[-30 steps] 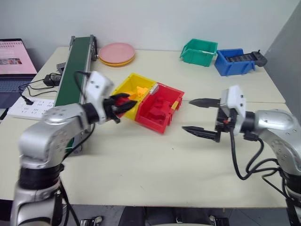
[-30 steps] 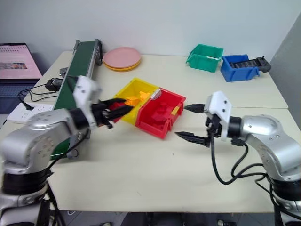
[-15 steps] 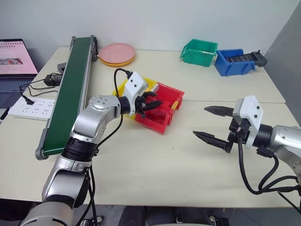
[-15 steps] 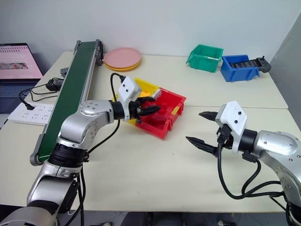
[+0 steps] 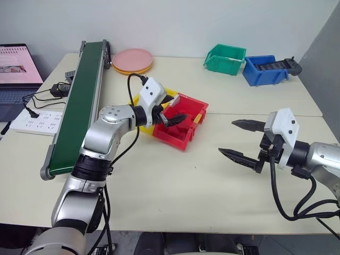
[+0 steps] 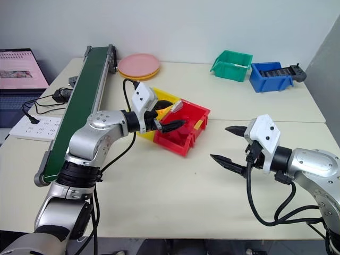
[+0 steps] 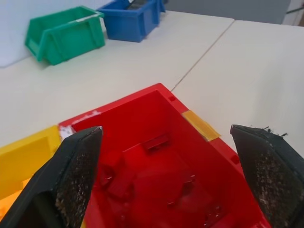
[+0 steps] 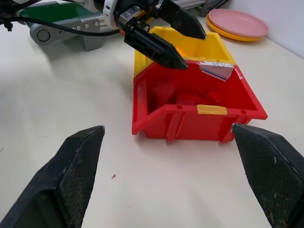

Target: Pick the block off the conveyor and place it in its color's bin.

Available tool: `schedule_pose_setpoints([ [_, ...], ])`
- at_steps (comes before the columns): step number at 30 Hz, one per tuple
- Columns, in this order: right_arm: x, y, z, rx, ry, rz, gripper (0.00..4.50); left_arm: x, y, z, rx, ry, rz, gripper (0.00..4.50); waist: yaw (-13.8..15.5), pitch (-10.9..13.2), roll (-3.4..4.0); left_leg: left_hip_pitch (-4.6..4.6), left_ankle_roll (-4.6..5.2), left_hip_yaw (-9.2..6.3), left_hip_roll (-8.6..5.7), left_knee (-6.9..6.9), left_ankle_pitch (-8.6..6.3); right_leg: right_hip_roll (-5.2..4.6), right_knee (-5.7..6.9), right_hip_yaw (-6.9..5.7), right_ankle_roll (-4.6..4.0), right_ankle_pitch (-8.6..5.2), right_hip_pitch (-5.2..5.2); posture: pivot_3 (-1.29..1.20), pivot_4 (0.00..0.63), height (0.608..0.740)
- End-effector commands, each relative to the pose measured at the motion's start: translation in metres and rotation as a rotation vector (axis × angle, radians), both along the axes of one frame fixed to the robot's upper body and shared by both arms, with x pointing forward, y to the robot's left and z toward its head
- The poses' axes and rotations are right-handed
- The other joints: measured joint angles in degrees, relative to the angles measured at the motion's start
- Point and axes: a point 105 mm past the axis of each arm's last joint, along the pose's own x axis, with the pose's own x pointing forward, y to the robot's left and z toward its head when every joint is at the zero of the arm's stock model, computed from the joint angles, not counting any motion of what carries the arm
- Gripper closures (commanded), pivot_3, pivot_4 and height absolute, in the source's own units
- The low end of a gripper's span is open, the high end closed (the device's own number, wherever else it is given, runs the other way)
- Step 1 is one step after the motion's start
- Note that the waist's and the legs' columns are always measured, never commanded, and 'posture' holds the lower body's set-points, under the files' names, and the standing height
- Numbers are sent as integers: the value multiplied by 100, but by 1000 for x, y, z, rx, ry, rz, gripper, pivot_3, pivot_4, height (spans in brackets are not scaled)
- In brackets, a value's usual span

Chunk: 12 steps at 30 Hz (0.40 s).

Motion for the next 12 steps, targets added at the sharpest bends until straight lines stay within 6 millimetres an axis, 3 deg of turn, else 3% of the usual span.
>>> schedule_pose_setpoints([
  [1, 4, 3, 14, 15, -140, 27, 0, -22, 35, -1, 22, -78, 103, 51, -77, -1, 2, 6, 0, 3, 2, -4, 0, 0, -2, 5, 0, 0, 0, 0, 150, 740],
  [12, 26, 6, -8, 29, -166, 129, 0, -68, 76, -25, -157, -16, 371, 51, 44, -1, 0, 14, 1, -4, -1, 4, -1, -3, -1, -1, 6, 3, 14, 0, 150, 740],
])
